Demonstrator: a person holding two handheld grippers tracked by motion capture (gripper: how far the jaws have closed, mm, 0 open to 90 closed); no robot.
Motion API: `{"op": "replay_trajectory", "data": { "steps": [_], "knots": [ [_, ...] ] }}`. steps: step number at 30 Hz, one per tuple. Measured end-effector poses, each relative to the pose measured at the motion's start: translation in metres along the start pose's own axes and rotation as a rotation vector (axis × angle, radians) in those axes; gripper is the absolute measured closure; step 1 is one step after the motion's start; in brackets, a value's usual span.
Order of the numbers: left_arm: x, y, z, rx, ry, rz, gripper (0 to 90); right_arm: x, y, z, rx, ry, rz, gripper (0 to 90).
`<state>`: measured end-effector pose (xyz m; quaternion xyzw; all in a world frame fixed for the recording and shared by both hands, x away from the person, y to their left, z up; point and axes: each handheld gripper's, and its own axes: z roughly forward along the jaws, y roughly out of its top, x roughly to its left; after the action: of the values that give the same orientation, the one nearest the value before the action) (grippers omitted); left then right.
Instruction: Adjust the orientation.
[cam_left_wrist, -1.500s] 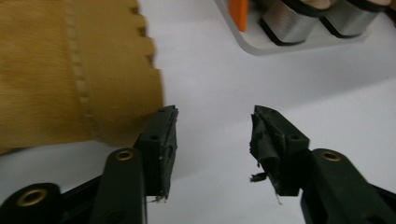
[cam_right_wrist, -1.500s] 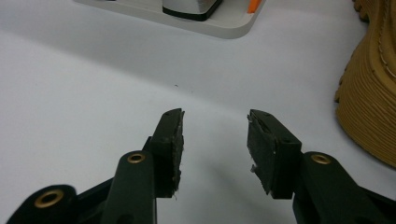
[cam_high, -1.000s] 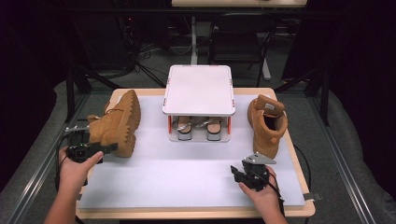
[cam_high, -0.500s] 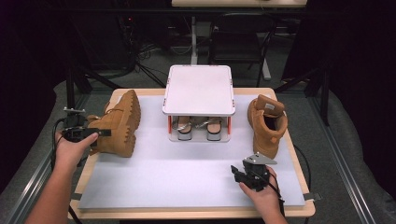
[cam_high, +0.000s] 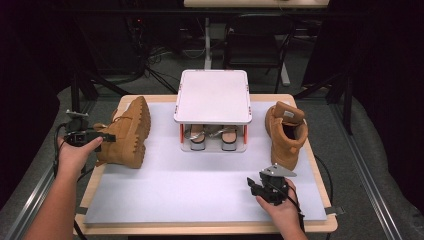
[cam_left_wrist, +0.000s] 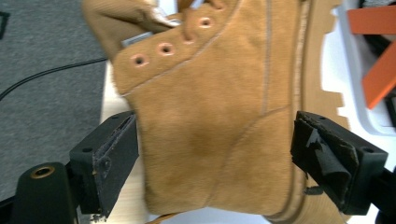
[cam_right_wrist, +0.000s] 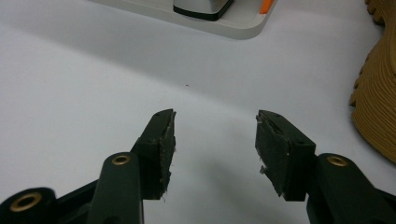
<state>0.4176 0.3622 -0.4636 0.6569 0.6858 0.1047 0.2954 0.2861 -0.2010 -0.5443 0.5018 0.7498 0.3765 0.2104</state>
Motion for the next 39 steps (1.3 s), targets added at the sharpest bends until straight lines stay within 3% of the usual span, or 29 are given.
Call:
{"op": "replay_trajectory", "data": {
  "steps": [8,14,20,24,26,33,39],
  "knots": [
    [0.006,-0.002,0.013,0.039,-0.039,-0.016,17.3,0.001,0.0,0.002,0.009,-0.002,-0.005,47.5],
    [0.001,-0.001,0.017,0.04,-0.011,-0.003,18.5,0.001,0.0,0.001,-0.001,0.005,-0.002,47.5],
    [0.001,-0.001,0.01,0.028,-0.013,-0.005,25.7,0.0,0.0,0.001,0.001,0.003,-0.003,47.5],
    [-0.002,0.0,0.003,0.016,-0.007,0.019,38.3,0.001,0.0,0.002,0.0,0.004,-0.002,47.8],
    [-0.009,0.003,-0.005,0.006,-0.01,0.047,42.9,0.002,0.0,0.002,0.002,0.008,-0.002,48.2],
    [-0.02,0.008,-0.016,-0.016,-0.031,0.06,54.2,0.002,0.0,0.002,0.005,0.011,-0.001,48.3],
    [-0.029,0.008,-0.017,-0.019,0.009,0.092,57.2,0.001,0.0,0.002,-0.001,0.015,0.002,48.2]
  ]
}}
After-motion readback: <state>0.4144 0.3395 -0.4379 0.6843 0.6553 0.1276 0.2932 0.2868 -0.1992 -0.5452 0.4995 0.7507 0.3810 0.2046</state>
